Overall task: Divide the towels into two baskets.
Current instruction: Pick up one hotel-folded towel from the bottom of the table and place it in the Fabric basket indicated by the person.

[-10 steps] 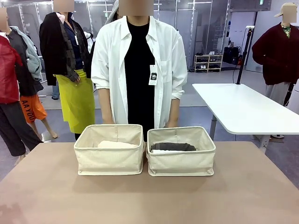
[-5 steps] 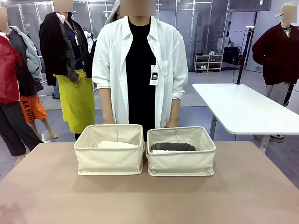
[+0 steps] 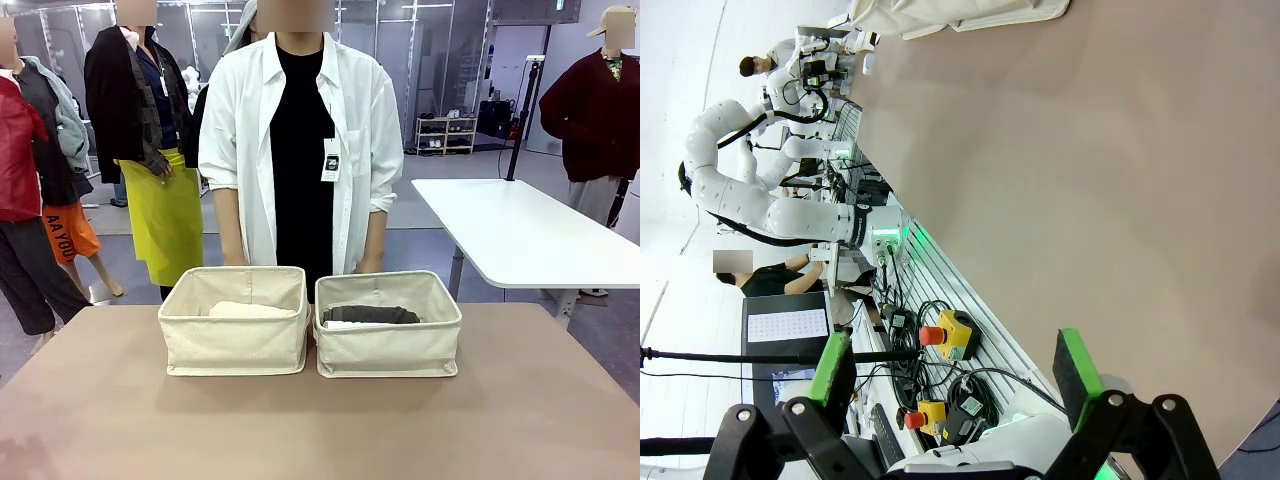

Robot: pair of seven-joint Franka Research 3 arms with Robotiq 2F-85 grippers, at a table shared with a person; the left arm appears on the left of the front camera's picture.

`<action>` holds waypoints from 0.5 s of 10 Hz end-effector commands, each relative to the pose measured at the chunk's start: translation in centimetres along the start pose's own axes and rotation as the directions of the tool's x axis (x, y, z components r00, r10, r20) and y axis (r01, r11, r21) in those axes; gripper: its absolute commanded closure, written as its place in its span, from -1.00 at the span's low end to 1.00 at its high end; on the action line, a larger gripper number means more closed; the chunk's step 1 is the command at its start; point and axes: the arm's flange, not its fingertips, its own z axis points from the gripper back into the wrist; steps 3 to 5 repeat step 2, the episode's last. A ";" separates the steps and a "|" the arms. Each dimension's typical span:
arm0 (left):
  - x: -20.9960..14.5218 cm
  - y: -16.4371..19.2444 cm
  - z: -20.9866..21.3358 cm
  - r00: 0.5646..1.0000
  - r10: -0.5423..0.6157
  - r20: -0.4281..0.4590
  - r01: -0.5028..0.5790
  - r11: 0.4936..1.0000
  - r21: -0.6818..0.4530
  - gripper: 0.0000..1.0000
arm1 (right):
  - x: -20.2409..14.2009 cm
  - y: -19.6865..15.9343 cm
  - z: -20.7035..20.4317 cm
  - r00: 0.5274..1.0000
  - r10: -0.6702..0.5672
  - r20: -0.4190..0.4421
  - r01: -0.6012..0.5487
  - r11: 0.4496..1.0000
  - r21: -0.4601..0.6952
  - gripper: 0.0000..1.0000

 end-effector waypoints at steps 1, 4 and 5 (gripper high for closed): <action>-0.3 -0.2 -0.1 1.000 -0.003 0.006 0.003 1.000 -0.002 -1.00 | -0.3 0.3 0.1 1.000 0.006 -0.007 -0.006 1.000 -0.002 -1.00; -0.3 -0.2 -0.1 1.000 -0.003 0.006 0.003 1.000 -0.002 -1.00 | -0.3 0.3 0.1 1.000 0.006 -0.007 -0.006 1.000 -0.002 -1.00; -0.3 -0.2 -0.1 1.000 -0.003 0.006 0.003 1.000 -0.002 -1.00 | -0.3 0.3 0.1 1.000 0.006 -0.007 -0.006 1.000 -0.002 -1.00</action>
